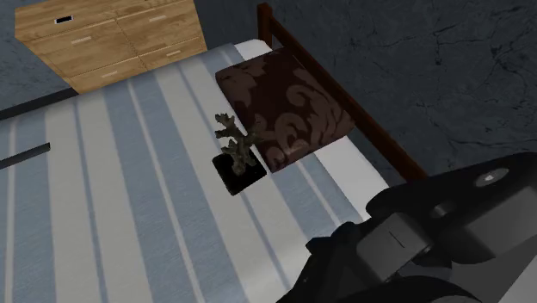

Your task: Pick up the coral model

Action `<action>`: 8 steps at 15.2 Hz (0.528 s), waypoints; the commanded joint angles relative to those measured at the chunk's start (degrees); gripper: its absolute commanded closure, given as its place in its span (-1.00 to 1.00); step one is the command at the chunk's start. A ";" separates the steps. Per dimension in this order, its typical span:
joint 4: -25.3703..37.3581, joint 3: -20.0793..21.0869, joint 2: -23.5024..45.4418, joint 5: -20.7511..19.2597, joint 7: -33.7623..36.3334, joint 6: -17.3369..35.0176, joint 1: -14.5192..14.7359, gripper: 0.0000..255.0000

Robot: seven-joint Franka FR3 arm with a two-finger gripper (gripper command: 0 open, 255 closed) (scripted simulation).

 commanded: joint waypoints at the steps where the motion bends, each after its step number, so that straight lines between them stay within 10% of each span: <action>1: 0.00 0.00 0.00 0.00 0.00 0.00 0.00 -1.00; 8: 2.18 -2.09 14.18 -2.59 -4.40 8.67 0.10 -1.00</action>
